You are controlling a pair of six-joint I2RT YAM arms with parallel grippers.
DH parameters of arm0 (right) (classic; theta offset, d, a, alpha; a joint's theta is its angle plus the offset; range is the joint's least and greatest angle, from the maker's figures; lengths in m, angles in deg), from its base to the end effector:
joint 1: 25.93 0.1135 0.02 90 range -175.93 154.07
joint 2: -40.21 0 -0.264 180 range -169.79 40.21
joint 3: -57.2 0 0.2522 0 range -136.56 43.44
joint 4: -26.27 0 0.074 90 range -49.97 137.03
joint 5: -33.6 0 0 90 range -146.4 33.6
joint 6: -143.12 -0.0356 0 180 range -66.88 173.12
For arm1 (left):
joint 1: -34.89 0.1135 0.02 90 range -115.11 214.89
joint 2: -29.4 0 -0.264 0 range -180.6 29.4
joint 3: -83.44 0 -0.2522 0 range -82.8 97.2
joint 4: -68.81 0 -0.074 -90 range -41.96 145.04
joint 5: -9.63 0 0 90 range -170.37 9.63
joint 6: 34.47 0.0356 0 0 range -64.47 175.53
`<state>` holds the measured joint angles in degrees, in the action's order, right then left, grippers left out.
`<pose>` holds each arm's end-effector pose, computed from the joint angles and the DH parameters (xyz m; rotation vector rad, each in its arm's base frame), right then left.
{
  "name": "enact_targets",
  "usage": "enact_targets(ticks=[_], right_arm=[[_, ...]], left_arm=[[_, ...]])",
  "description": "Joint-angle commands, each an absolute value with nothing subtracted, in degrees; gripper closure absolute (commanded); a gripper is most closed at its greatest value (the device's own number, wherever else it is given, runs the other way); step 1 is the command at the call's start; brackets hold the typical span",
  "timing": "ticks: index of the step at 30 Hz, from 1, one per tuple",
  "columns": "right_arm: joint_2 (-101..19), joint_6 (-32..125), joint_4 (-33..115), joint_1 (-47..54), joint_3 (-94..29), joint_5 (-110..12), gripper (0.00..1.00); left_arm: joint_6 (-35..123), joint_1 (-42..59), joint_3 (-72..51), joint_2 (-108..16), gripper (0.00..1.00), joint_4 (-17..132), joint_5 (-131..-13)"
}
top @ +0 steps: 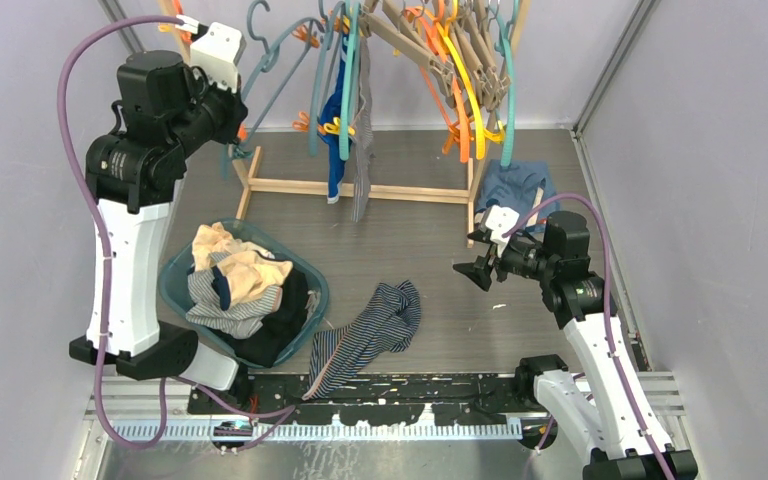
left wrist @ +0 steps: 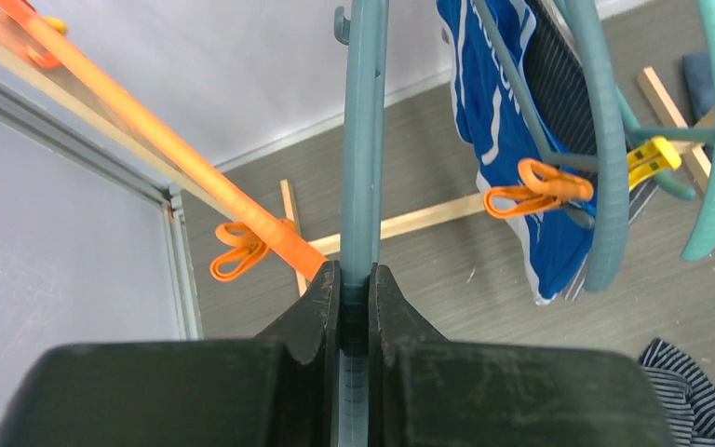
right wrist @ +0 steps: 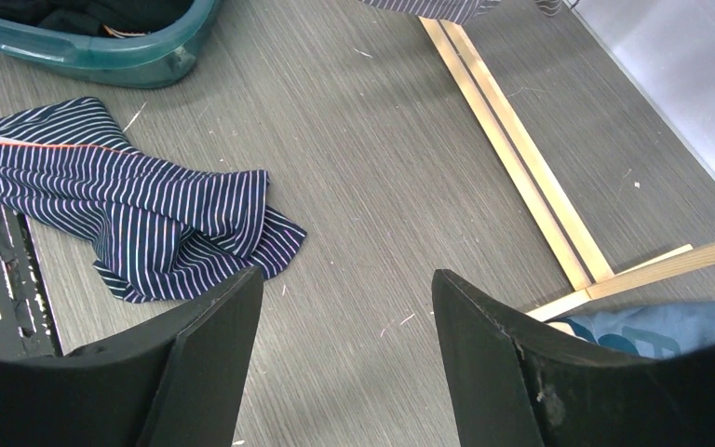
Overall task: Remove the underwear clipped to the hanger
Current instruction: Place the hanger at the clothesline.
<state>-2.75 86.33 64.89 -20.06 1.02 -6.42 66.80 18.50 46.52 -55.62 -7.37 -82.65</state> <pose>0.1562 0.0435 0.3095 -1.1078 1.5271 0.5492 0.2255 -0.0649 0.5564 0.4246 1.8385 -0.0236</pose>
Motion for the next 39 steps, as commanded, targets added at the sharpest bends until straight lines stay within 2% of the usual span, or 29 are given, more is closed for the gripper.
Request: enact_targets(ticks=[1,18,30,39], right_arm=[[-1.63,86.18,62.35,-20.3,1.24,-6.66,0.27],[-1.99,86.69,62.4,-20.31,1.54,-7.12,0.27],[-2.68,87.13,62.81,-20.38,1.56,-6.92,0.28],[-2.51,87.32,62.97,-20.31,1.78,-7.05,0.28]], left_arm=[[65.86,18.74,48.93,-55.41,1.0,2.27,-84.81],[60.74,18.78,43.18,-58.43,1.0,16.17,-85.4],[58.6,18.72,29.23,-54.72,1.0,28.01,-85.62],[59.99,18.81,25.43,-54.3,1.0,31.25,-87.55]])
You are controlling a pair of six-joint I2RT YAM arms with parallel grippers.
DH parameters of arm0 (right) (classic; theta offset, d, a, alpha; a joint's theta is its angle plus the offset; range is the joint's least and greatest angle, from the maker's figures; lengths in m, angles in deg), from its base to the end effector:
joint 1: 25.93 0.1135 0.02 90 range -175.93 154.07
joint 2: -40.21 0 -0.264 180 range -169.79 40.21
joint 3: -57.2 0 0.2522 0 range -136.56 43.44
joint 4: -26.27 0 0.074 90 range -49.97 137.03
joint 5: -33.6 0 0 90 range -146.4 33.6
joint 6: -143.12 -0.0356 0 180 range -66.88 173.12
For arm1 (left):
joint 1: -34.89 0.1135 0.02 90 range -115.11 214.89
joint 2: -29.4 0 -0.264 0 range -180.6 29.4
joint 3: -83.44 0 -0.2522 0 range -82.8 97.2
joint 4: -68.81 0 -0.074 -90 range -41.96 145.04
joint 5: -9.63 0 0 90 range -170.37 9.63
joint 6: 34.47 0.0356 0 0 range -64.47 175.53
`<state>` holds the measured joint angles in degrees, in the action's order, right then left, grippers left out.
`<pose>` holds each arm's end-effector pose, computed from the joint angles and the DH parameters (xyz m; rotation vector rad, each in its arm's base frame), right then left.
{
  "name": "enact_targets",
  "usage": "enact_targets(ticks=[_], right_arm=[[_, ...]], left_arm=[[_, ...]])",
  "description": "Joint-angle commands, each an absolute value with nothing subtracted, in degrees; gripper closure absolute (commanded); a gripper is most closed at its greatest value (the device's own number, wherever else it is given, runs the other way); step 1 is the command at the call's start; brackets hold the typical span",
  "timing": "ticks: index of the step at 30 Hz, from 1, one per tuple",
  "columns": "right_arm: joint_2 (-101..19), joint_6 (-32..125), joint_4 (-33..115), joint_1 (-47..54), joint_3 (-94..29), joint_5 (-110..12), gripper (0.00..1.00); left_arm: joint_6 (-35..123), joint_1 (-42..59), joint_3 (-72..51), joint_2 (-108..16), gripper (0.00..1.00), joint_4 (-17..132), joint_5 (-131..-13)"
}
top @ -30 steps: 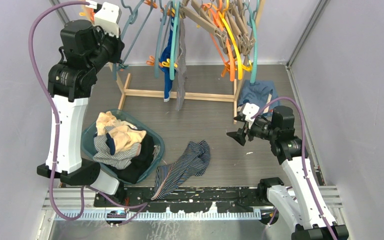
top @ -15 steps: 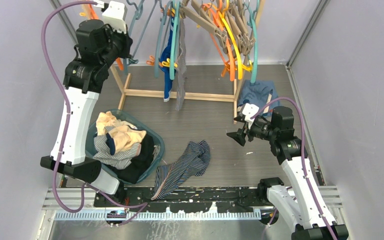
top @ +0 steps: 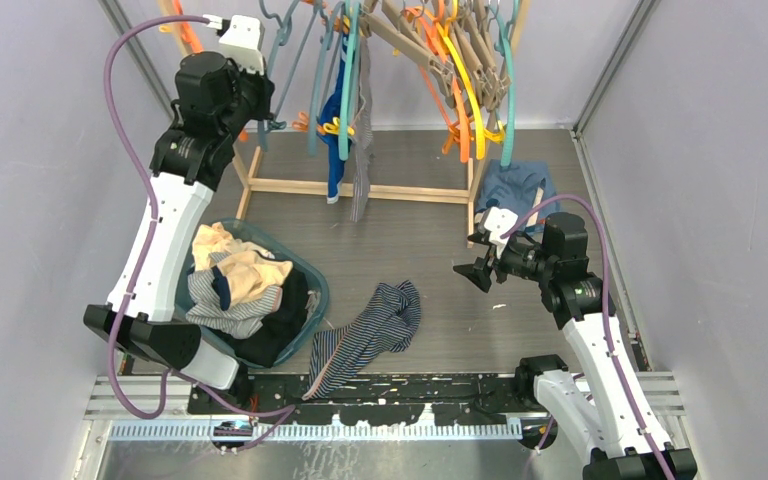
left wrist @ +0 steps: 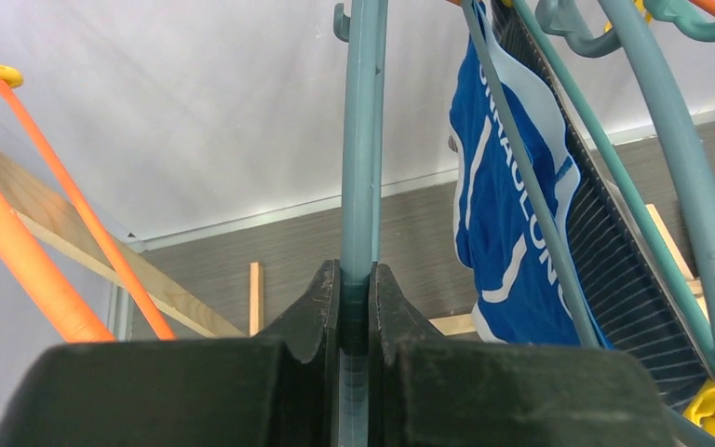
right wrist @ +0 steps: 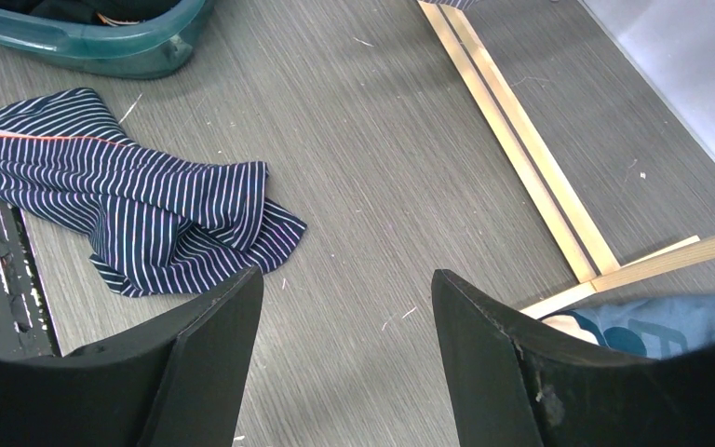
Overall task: Remove the underwear clipped to the hanger
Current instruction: Place the hanger at the clothesline.
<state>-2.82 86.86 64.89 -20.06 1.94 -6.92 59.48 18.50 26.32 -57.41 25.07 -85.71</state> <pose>0.1569 0.0433 0.3039 -1.1101 1.5419 0.5442 0.3057 -0.0864 0.5110 0.2324 1.6888 -0.0824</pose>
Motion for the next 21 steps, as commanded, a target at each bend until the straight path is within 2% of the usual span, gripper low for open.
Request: enact_targets(ticks=[1,17,19,21], right_arm=[[-2.44,87.35,63.05,-20.35,1.81,-6.96,0.28],[-2.73,87.66,63.5,-20.35,1.83,-6.49,0.28],[-2.77,87.73,63.48,-20.3,1.84,-6.39,0.28],[-2.85,87.74,63.48,-20.33,1.86,-6.39,0.28]], left_arm=[[60.17,18.86,24.72,-53.93,1.0,31.69,-87.65],[61.68,22.52,21.74,-51.42,1.0,31.26,-87.59],[61.88,22.54,20.86,-50.58,0.88,31.4,-87.09],[62.2,22.52,20.17,-49.8,0.81,31.47,-86.83]])
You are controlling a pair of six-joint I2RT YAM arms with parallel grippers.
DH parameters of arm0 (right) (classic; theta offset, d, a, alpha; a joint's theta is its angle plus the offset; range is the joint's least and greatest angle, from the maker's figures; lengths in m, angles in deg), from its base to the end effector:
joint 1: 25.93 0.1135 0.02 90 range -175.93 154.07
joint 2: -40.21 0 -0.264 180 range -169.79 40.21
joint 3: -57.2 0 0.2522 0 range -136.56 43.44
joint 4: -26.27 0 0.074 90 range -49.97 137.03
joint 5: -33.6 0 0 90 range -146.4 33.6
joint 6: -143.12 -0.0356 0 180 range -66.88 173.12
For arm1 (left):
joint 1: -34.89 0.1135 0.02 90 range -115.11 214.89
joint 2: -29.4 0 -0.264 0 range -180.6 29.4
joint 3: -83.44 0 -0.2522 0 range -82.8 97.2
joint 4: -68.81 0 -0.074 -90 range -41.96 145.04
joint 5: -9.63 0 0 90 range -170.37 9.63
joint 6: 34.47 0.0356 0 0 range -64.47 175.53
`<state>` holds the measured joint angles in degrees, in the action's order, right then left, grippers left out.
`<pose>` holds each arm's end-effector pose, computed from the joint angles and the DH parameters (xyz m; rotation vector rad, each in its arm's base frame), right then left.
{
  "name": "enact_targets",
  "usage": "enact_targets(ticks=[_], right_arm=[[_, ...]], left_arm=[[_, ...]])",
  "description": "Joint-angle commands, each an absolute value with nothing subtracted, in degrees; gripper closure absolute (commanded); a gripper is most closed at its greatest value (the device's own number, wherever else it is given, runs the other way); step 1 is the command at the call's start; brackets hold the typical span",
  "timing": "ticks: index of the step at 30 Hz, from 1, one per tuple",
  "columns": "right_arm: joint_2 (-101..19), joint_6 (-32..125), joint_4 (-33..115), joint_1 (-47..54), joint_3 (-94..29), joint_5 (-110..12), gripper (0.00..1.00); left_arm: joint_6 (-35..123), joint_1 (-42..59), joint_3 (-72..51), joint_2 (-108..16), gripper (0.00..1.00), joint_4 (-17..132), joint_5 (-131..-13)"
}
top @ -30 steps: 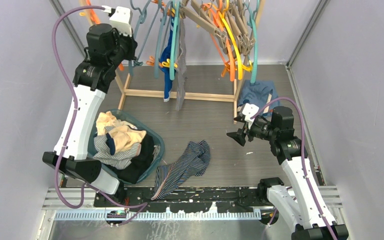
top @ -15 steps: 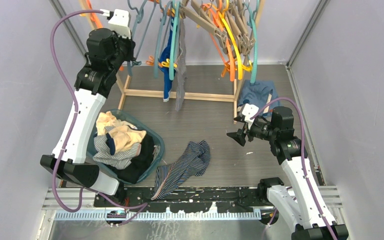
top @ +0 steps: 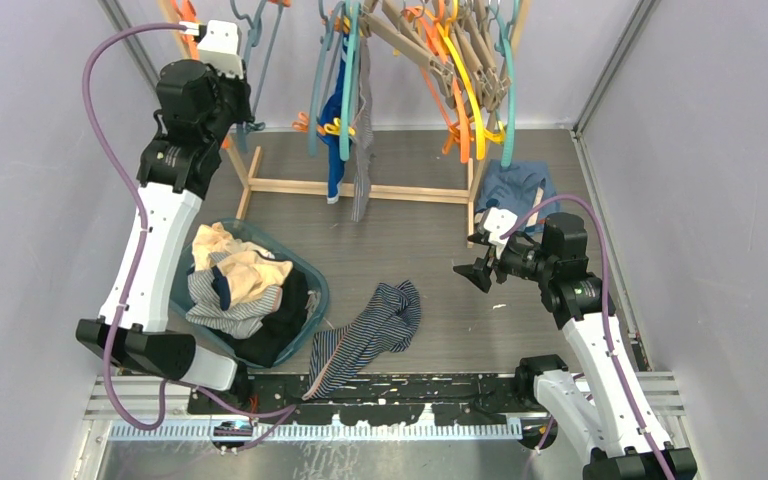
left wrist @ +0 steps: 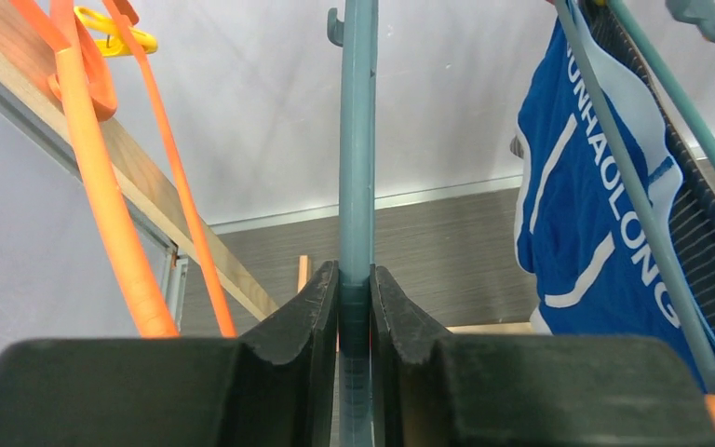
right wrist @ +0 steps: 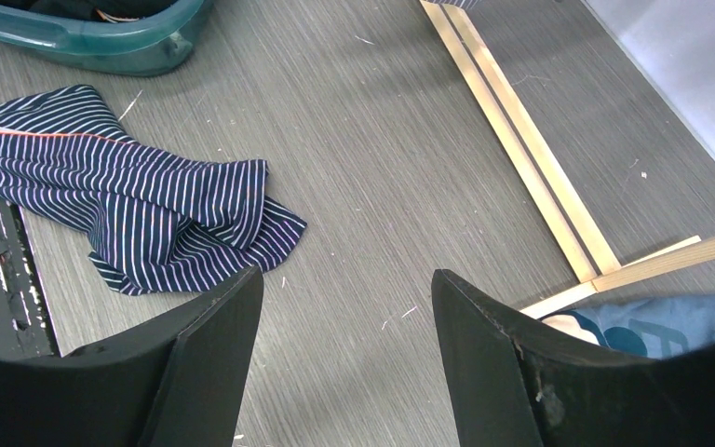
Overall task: Remove the underwear clipped to the hanger
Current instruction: Place the hanger at the clothesline.
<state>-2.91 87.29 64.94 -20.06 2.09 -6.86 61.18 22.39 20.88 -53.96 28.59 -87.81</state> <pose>0.1571 0.0434 0.3027 -1.1157 1.5411 0.5429 0.3008 -0.0620 0.5054 0.1675 1.6687 0.0188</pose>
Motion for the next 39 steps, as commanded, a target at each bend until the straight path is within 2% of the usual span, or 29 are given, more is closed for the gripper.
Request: enact_targets(ticks=[1,11,16,20,24,35,39], right_arm=[[-2.94,87.69,63.49,-20.33,1.84,-6.39,0.28],[-3.2,87.75,63.5,-20.31,1.86,-6.0,0.28],[-4.62,88.02,64.22,-20.35,2.07,-5.02,0.27],[-5.73,88.38,64.83,-20.31,1.56,-4.47,0.27],[-5.69,88.89,64.59,-20.3,2.3,-3.57,0.27],[-6.89,89.0,63.81,-19.78,2.73,-4.09,0.27],[-7.5,89.03,63.62,-19.78,2.91,-4.93,0.27]], left_arm=[[62.25,22.51,19.82,-49.42,0.79,31.56,-86.79],[62.65,22.5,18.57,-45.25,0.58,30.34,-84.78],[63.27,22.51,16.46,-40.34,0.37,29.01,-82.87],[64.82,22.54,13.4,-35.42,0.16,25.28,-80.69],[67.69,22.5,8.52,-29.84,0.02,19.08,-75.63],[81.57,22.38,-6.83,-19.9,0.02,-5.44,-45.56],[83.99,19.88,-12.84,-20.45,0.04,-7.02,-40.95]])
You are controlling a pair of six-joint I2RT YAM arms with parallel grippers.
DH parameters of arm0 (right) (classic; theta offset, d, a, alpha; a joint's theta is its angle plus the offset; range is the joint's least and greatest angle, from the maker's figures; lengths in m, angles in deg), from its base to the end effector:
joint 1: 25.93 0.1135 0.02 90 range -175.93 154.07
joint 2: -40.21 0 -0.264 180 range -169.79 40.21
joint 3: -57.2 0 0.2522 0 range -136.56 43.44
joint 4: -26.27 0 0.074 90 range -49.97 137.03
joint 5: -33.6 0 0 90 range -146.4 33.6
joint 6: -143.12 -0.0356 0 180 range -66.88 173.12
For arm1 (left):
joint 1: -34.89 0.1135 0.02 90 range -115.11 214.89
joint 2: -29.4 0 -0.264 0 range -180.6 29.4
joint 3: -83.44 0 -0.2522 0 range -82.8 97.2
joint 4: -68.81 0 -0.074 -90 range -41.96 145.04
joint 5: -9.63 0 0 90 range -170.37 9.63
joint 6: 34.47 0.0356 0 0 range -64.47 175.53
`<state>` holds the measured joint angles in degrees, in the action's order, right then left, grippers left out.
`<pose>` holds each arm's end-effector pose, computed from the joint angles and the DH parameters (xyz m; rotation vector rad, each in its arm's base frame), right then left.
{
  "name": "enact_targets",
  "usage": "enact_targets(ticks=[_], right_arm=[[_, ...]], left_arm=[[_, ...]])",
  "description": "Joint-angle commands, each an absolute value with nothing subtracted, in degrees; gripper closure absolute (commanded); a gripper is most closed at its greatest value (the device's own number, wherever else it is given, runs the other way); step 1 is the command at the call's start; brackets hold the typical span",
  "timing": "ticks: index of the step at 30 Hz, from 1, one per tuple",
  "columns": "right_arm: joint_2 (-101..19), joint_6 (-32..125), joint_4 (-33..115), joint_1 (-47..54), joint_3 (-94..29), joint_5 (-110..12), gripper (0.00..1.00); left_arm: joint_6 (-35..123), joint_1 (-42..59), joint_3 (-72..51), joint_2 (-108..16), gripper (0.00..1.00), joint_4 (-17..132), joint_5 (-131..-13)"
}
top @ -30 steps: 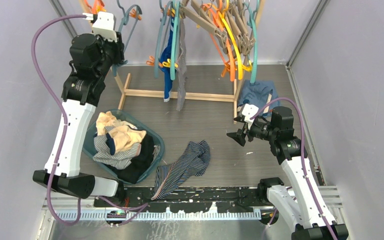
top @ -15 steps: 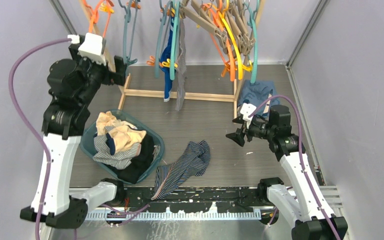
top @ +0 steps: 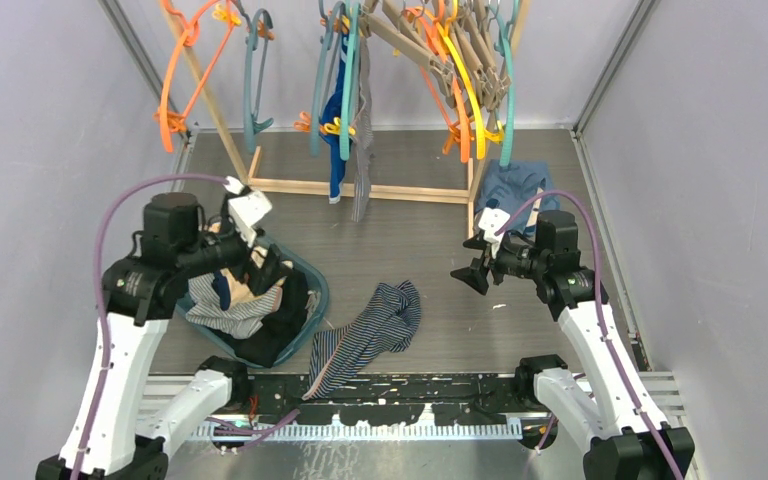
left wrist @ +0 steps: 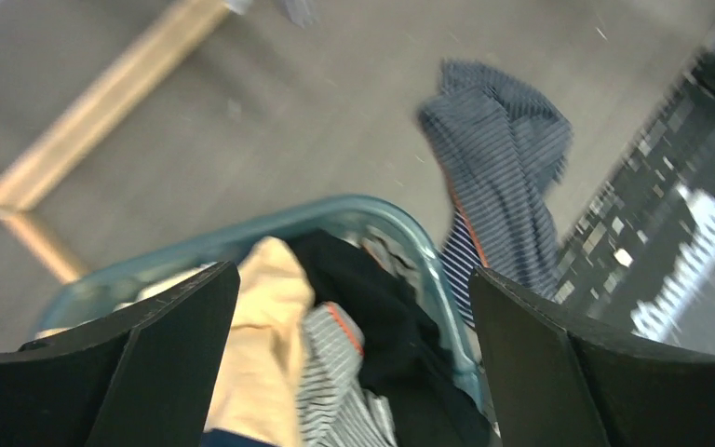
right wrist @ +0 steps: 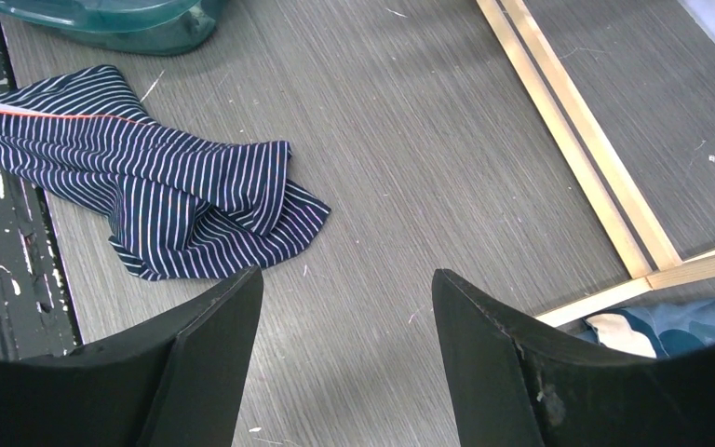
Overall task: Remove the underwear clipped to the hanger
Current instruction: Place the hanger at the clothesline, then pick up the underwear from the center of the board.
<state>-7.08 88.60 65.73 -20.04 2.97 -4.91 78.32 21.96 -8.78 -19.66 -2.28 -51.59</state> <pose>0.1686 0.0454 0.2863 -1.1393 1.5973 0.6187 0.1254 -0.0464 0.4144 0.9116 1.8780 -0.4307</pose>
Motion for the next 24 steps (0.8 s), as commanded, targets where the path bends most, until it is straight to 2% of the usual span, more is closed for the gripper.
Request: enact_targets(ticks=[1,9,12,19,24], right_arm=[[-7.7,89.01,63.57,-19.78,2.95,-5.18,0.27],[-9.45,89.05,63.06,-19.99,3.4,-7.76,0.27],[-9.92,88.98,63.02,-20.57,3.31,-8.66,0.27],[-10.02,89.06,62.86,-21.84,3.57,-9.07,0.27],[-10.24,89.19,62.66,-22.15,3.97,-9.02,0.27]], left_arm=[[84.42,18.08,-14.09,-20.97,0.05,-6.68,-41.22],[86.54,-4.51,-22.45,-30.22,0.06,5.18,-55.1],[87.35,-10.45,-25.62,-34.58,0.05,11.84,-56.96],[87.35,-20.34,-32.03,-45.96,0.0,27.16,-59.67],[86.52,-23.58,-32.07,-54.72,0.01,33.16,-61.1]])
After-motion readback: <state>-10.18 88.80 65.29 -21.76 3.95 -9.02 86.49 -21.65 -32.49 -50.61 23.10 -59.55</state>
